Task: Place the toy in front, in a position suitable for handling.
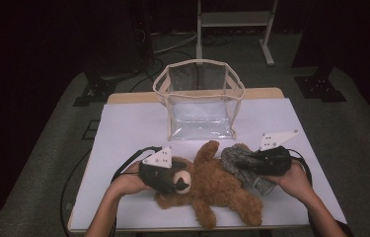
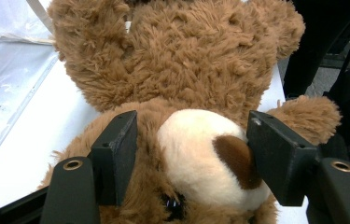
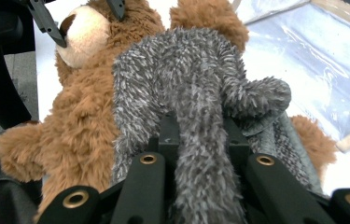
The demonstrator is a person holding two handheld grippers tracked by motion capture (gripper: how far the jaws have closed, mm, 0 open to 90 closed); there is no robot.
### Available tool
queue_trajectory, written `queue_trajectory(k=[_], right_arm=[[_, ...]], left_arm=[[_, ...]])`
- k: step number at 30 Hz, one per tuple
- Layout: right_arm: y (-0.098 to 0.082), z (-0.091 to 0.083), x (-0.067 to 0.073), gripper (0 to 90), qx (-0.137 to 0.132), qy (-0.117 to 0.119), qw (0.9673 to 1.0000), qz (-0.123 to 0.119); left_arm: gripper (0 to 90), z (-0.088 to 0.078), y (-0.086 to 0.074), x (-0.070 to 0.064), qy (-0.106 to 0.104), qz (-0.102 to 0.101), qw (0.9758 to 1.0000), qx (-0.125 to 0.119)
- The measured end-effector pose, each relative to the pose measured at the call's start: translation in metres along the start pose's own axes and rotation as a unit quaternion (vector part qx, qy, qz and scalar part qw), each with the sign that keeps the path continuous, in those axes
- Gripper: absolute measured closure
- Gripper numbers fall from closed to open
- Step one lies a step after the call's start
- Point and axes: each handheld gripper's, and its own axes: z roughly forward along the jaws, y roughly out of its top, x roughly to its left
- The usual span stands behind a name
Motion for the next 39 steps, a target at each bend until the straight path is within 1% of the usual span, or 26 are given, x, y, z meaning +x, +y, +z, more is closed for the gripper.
queue_trajectory(k=[2,3,4,5,6,7,8,9,10,11,13,15,18,20,21,23,24,27,28,29,30,32,35,36,37,39], right_arm=[[0.004,0.005,0.001,74.6,-0.003,0.008,1.0000,-0.004],[0.003,0.006,0.001,74.7,-0.003,0.007,1.0000,-0.004],[0.003,0.006,0.001,74.7,-0.003,0.007,1.0000,-0.004],[0.000,0.006,-0.001,74.6,-0.006,0.007,1.0000,0.000],[0.000,0.006,-0.001,74.6,-0.006,0.007,1.0000,0.000],[-0.006,0.006,-0.002,74.6,-0.010,0.005,0.9999,0.009],[-0.006,0.006,-0.002,74.6,-0.010,0.005,0.9999,0.009],[-0.011,0.004,-0.003,74.6,-0.019,0.010,0.9995,0.022],[-0.011,0.004,-0.003,74.6,-0.019,0.010,0.9995,0.022],[-0.016,0.002,-0.002,74.5,-0.027,0.019,0.9990,0.030],[-0.018,0.000,-0.001,74.5,-0.029,0.022,0.9988,0.032],[-0.024,-0.002,0.002,74.5,-0.033,0.023,0.9986,0.035],[-0.034,-0.005,0.006,74.5,-0.034,0.025,0.9982,0.042],[-0.047,-0.008,0.008,74.5,-0.034,0.032,0.9974,0.056],[-0.047,-0.008,0.008,74.5,-0.034,0.032,0.9974,0.056],[-0.055,-0.009,0.010,74.5,-0.029,0.035,0.9969,0.065],[-0.058,-0.010,0.010,74.5,-0.026,0.036,0.9967,0.067],[-0.050,-0.013,0.009,74.5,-0.022,0.026,0.9979,0.056],[-0.050,-0.013,0.009,74.5,-0.022,0.026,0.9979,0.056],[-0.042,-0.013,0.007,74.5,-0.025,0.021,0.9983,0.048],[-0.042,-0.013,0.007,74.5,-0.025,0.021,0.9983,0.048],[-0.034,-0.011,0.006,74.5,-0.031,0.026,0.9983,0.043],[-0.034,-0.007,0.008,74.5,-0.028,0.032,0.9982,0.042],[-0.036,-0.006,0.012,74.5,-0.027,0.040,0.9979,0.043],[-0.036,-0.006,0.012,74.5,-0.027,0.040,0.9979,0.043],[-0.037,-0.008,0.016,74.5,-0.032,0.050,0.9972,0.047]], left_arm=[[34.7,-0.001,0.000,0.000,0.002,0.004,1.0000,0.001],[34.7,-0.004,0.002,0.000,0.011,0.010,0.9999,-0.001],[34.8,-0.004,0.002,0.000,0.011,0.010,0.9999,-0.001],[34.9,-0.007,0.004,0.000,0.021,0.013,0.9996,-0.009],[36.2,-0.007,0.004,0.000,0.021,0.013,0.9996,-0.009],[38.2,-0.010,0.006,0.000,0.029,0.010,0.9995,-0.013],[39.4,-0.010,0.006,0.000,0.029,0.010,0.9995,-0.013],[39.8,-0.009,0.006,0.000,0.030,0.011,0.9995,-0.007],[39.8,-0.009,0.006,0.000,0.030,0.011,0.9995,-0.007],[39.8,-0.008,0.005,0.000,0.026,0.009,0.9996,-0.005],[39.6,-0.005,0.003,0.000,0.022,0.004,0.9997,-0.005],[39.2,-0.005,0.002,0.002,0.027,-0.001,0.9996,-0.007],[39.2,-0.005,0.001,0.003,0.032,-0.008,0.9994,-0.011],[39.2,-0.005,0.001,0.004,0.033,-0.008,0.9994,-0.010],[39.2,-0.005,0.001,0.004,0.035,-0.007,0.9993,-0.009],[39.2,-0.005,0.001,0.005,0.032,-0.009,0.9994,-0.007],[39.0,-0.003,0.001,0.004,0.026,-0.011,0.9996,-0.007],[38.2,-0.002,0.000,0.004,0.019,-0.010,0.9998,-0.005],[38.2,-0.001,0.000,0.004,0.017,-0.011,0.9998,-0.003],[38.0,-0.002,0.000,0.004,0.017,-0.010,0.9998,-0.003],[38.0,-0.002,0.000,0.004,0.017,-0.010,0.9998,-0.003],[38.0,-0.002,0.000,0.004,0.019,-0.007,0.9998,-0.002],[38.3,-0.002,0.000,0.004,0.026,-0.007,0.9996,-0.004],[38.3,-0.003,0.000,0.004,0.026,-0.006,0.9996,-0.003],[38.3,-0.002,0.000,0.004,0.025,-0.006,0.9997,-0.003],[38.4,-0.002,0.000,0.004,0.026,-0.005,0.9996,-0.002]])
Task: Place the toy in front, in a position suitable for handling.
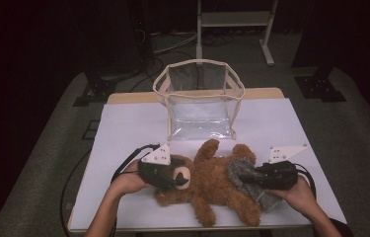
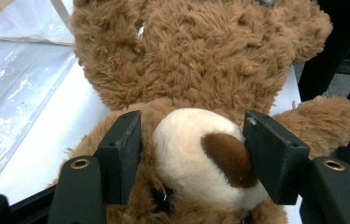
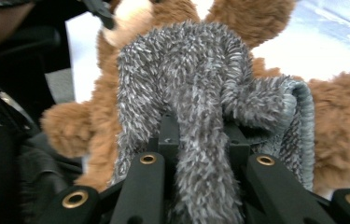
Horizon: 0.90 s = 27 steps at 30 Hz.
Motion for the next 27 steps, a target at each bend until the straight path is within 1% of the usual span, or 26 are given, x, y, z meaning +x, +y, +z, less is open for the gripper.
queue_trajectory(k=[1,2,5,6,8,9,10,11,12,13,14,15,17,19,20,23,24,25,27], right_arm=[[0.007,-0.001,0.009,74.5,0.000,0.008,0.9999,-0.015],[0.007,-0.001,0.009,74.5,0.000,0.008,0.9999,-0.015],[0.019,0.005,0.020,74.4,0.006,0.017,0.9990,-0.041],[0.025,0.014,0.025,74.3,0.021,0.008,0.9976,-0.065],[0.025,0.015,0.026,74.3,0.023,0.005,0.9974,-0.068],[0.022,0.014,0.023,74.3,0.019,0.004,0.9979,-0.062],[0.022,0.014,0.023,74.3,0.019,0.004,0.9979,-0.062],[0.019,0.011,0.021,74.3,0.019,0.003,0.9982,-0.056],[0.010,0.006,0.018,74.3,0.022,-0.003,0.9988,-0.043],[0.010,0.006,0.018,74.3,0.022,-0.003,0.9988,-0.043],[0.001,0.001,0.016,74.3,0.026,-0.009,0.9992,-0.030],[-0.002,-0.001,0.016,74.3,0.031,-0.015,0.9990,-0.030],[-0.004,-0.002,0.016,74.3,0.032,-0.017,0.9989,-0.030],[-0.002,-0.004,0.019,74.3,0.033,-0.020,0.9987,-0.033],[0.006,-0.001,0.022,74.2,0.034,-0.021,0.9981,-0.047],[0.020,0.009,0.027,74.2,0.039,-0.018,0.9966,-0.070],[0.024,0.012,0.028,74.2,0.037,-0.015,0.9963,-0.076],[0.024,0.012,0.028,74.2,0.037,-0.015,0.9963,-0.076],[0.033,0.018,0.031,74.2,0.032,-0.009,0.9959,-0.084]], left_arm=[[38.5,0.000,0.001,0.000,0.001,0.000,1.0000,0.001],[38.5,0.001,0.001,0.000,0.003,0.000,1.0000,0.000],[39.1,0.000,0.002,-0.001,0.015,0.000,0.9999,0.000],[39.7,-0.001,0.002,0.000,0.023,0.004,0.9997,-0.001],[39.7,-0.002,0.002,0.000,0.026,0.003,0.9997,-0.001],[39.7,-0.003,0.002,0.002,0.028,0.001,0.9996,-0.002],[39.7,-0.003,0.002,0.002,0.028,0.001,0.9996,-0.002],[39.7,-0.002,0.002,0.002,0.031,-0.002,0.9995,-0.006],[39.7,-0.002,0.002,0.004,0.031,-0.005,0.9995,-0.008],[39.7,-0.002,0.002,0.004,0.031,-0.005,0.9995,-0.008],[39.6,-0.001,0.002,0.004,0.028,-0.008,0.9995,-0.008],[39.5,-0.001,0.002,0.004,0.028,-0.008,0.9995,-0.008],[39.3,0.000,0.002,0.004,0.025,-0.007,0.9996,-0.007],[39.2,0.001,0.003,0.003,0.028,-0.007,0.9996,-0.006],[39.2,0.002,0.004,0.003,0.030,-0.006,0.9995,-0.004],[39.2,0.002,0.004,0.003,0.034,-0.002,0.9994,-0.002],[39.2,0.002,0.004,0.004,0.038,-0.004,0.9993,-0.004],[39.3,0.002,0.004,0.004,0.038,-0.004,0.9993,-0.004],[39.3,0.001,0.005,0.005,0.043,-0.003,0.9991,-0.006]])
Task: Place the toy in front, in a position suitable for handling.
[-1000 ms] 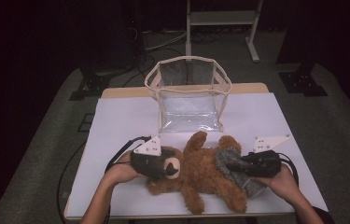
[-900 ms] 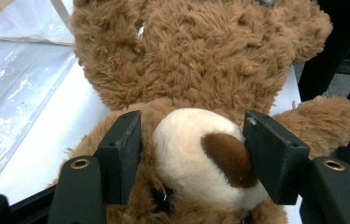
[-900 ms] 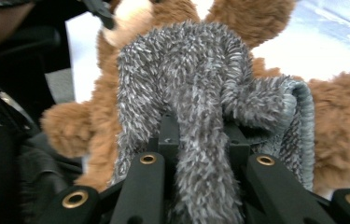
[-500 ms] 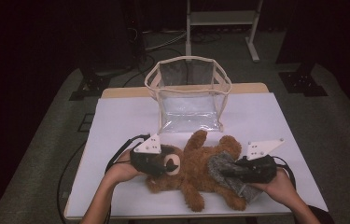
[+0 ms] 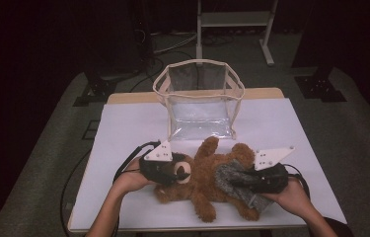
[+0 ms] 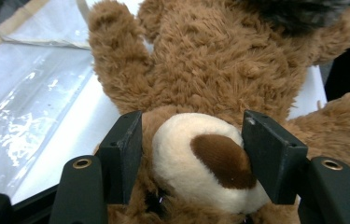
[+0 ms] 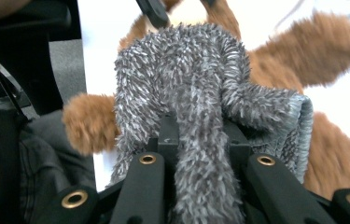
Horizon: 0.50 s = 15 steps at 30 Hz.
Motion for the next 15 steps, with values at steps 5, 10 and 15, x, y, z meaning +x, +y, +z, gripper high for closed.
queue_trajectory(k=[5,10,15], right_arm=[[0.006,0.008,-0.003,74.4,0.009,-0.003,1.0000,-0.003],[0.003,0.004,-0.014,74.4,0.004,-0.009,0.9998,0.015],[0.028,0.011,-0.010,74.8,0.025,-0.013,0.9995,-0.014]], left_arm=[[39.3,-0.010,0.004,-0.001,-0.001,0.008,1.0000,0.004],[38.0,-0.015,-0.004,0.002,0.004,0.011,0.9997,0.020],[39.6,-0.010,-0.007,0.005,0.000,0.002,0.9999,0.013]])
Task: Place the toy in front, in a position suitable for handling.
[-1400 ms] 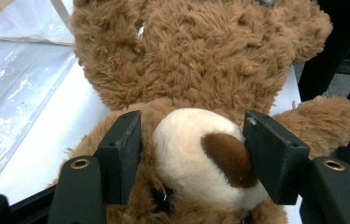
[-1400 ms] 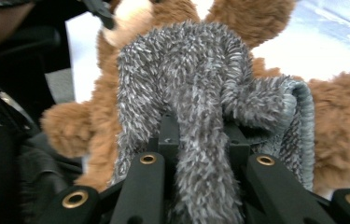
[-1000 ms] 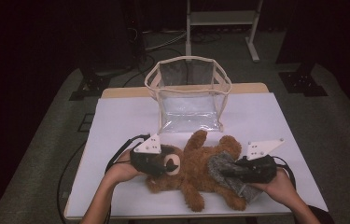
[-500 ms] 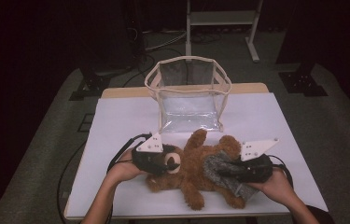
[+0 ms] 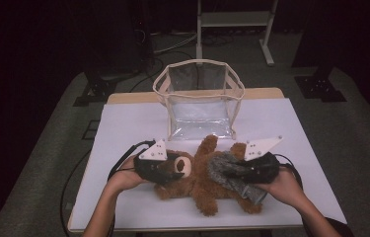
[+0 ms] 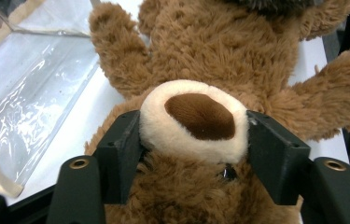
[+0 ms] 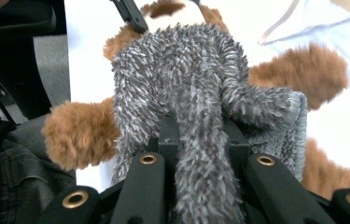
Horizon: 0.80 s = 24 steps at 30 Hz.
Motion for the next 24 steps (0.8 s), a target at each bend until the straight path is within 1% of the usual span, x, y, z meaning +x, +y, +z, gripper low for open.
queue_trajectory(k=[1,2,3,4,5,6,7,8,9,10,13,14,16,17,18,20,23,24], right_arm=[[0.000,0.000,0.000,74.8,0.000,0.000,1.0000,0.000],[0.015,0.011,0.000,74.9,0.016,-0.001,0.9997,-0.018],[0.015,0.011,0.000,74.9,0.016,-0.001,0.9997,-0.018],[0.025,0.023,0.000,75.1,0.029,0.004,0.9991,-0.031],[0.030,0.031,-0.001,75.1,0.034,0.007,0.9987,-0.036],[0.034,0.038,-0.001,75.1,0.039,0.009,0.9984,-0.040],[0.034,0.038,-0.001,75.1,0.039,0.009,0.9984,-0.040],[0.040,0.051,0.000,75.1,0.048,0.019,0.9978,-0.042],[0.040,0.051,0.000,75.1,0.048,0.019,0.9978,-0.042],[0.043,0.061,0.001,75.1,0.055,0.026,0.9972,-0.044],[0.043,0.063,0.002,75.2,0.052,0.031,0.9972,-0.044],[0.038,0.059,0.003,75.3,0.048,0.038,0.9974,-0.038],[0.036,0.057,0.005,75.3,0.047,0.038,0.9974,-0.039],[0.030,0.052,0.010,75.4,0.045,0.041,0.9973,-0.041],[0.030,0.052,0.010,75.4,0.045,0.041,0.9973,-0.041],[0.024,0.048,0.015,75.4,0.043,0.043,0.9973,-0.043],[0.020,0.044,0.021,75.4,0.044,0.043,0.9972,-0.042],[0.020,0.046,0.023,75.4,0.045,0.046,0.9968,-0.048]], left_arm=[[39.6,0.000,0.000,0.000,0.001,0.003,1.0000,-0.003],[41.5,0.002,0.000,-0.001,0.002,0.004,1.0000,-0.006],[41.7,0.002,0.000,-0.001,0.002,0.004,1.0000,-0.006],[41.9,0.003,-0.001,0.000,0.002,0.000,1.0000,-0.008],[42.0,0.003,-0.001,0.000,0.002,0.000,1.0000,-0.008],[42.2,0.003,-0.001,0.000,0.002,-0.002,0.9999,-0.011],[42.1,0.003,-0.001,0.000,0.002,-0.002,0.9999,-0.011],[42.1,0.003,-0.001,0.000,0.001,0.000,0.9999,-0.010],[42.1,0.003,-0.001,-0.001,0.001,0.001,1.0000,-0.009],[42.0,0.003,0.000,-0.001,0.001,0.003,1.0000,-0.007],[41.9,0.001,-0.002,-0.001,0.000,0.002,1.0000,-0.009],[41.7,0.001,-0.002,0.000,-0.002,0.003,0.9999,-0.010],[41.5,-0.001,-0.001,0.000,-0.006,0.006,0.9999,-0.008],[41.0,-0.003,0.000,0.000,-0.006,0.009,0.9999,-0.007],[40.8,-0.003,0.000,0.000,-0.006,0.009,0.9999,-0.007],[40.8,-0.005,0.001,0.000,-0.007,0.010,0.9999,-0.007],[41.2,-0.003,0.002,0.000,-0.004,0.005,1.0000,-0.007],[41.3,-0.002,0.002,0.000,-0.004,0.002,1.0000,-0.008]])
